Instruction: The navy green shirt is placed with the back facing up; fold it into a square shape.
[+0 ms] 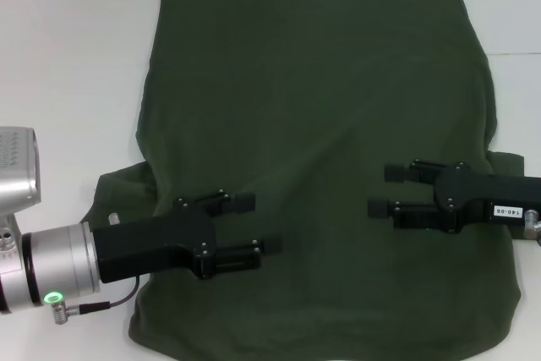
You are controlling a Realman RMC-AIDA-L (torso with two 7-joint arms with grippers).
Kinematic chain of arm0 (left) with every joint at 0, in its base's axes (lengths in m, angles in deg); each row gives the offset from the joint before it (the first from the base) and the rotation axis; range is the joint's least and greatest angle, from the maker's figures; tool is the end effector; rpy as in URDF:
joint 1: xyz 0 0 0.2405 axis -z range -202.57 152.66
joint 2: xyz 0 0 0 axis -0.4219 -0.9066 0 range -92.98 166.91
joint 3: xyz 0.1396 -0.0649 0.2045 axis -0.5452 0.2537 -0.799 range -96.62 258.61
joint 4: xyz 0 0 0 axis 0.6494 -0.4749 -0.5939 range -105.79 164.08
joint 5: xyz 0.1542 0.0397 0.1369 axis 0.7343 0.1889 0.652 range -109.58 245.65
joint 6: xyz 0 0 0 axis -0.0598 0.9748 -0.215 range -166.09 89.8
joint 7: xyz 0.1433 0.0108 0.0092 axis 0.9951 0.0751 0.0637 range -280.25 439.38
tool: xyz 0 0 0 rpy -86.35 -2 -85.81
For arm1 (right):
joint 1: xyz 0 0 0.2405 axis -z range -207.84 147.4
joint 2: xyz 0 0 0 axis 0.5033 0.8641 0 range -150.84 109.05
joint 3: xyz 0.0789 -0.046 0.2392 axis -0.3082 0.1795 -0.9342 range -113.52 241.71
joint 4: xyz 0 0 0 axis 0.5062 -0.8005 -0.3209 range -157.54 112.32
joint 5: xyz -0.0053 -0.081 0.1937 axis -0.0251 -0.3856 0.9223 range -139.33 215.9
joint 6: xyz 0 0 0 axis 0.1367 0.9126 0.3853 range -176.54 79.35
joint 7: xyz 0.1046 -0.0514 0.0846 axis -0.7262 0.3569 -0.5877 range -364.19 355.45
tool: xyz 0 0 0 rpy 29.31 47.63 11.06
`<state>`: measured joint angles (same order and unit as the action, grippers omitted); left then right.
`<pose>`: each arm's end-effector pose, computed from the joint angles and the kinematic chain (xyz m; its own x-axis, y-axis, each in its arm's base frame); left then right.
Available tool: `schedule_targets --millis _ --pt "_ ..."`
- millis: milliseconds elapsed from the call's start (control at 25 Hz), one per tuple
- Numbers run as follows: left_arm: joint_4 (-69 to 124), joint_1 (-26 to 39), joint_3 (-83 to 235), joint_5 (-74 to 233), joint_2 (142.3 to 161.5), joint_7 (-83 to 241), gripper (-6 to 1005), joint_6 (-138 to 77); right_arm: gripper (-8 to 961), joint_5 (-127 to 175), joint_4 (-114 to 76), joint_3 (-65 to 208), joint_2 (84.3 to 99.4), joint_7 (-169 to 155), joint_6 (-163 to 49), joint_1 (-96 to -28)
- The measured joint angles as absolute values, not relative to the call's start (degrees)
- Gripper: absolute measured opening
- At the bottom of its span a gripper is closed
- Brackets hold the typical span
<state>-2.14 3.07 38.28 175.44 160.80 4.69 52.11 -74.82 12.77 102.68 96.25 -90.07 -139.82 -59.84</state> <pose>-0.2450 0.3002 -0.0476 0.6820 0.3773 0.6264 0.4849 -0.8746 -0.0011 0.2701 0.3256 0.0096 0.7042 -0.4559 -0.5443 -0.5716 -0.8188 -0.0538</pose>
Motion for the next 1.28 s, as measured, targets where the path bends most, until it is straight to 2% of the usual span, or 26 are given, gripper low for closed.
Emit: schedule_targets --millis 800,1280 --pt "-1.9 2.8 39.6 174.9 160.78 2.7 828 47.3 899 -74.7 12.6 102.7 96.48 -90.0 -139.5 -60.0" --pt "-2.0 0.8 46.7 175.1 159.95 -0.1 829 40.2 899 -74.2 12.4 102.7 97.72 -90.4 -137.0 -61.7"
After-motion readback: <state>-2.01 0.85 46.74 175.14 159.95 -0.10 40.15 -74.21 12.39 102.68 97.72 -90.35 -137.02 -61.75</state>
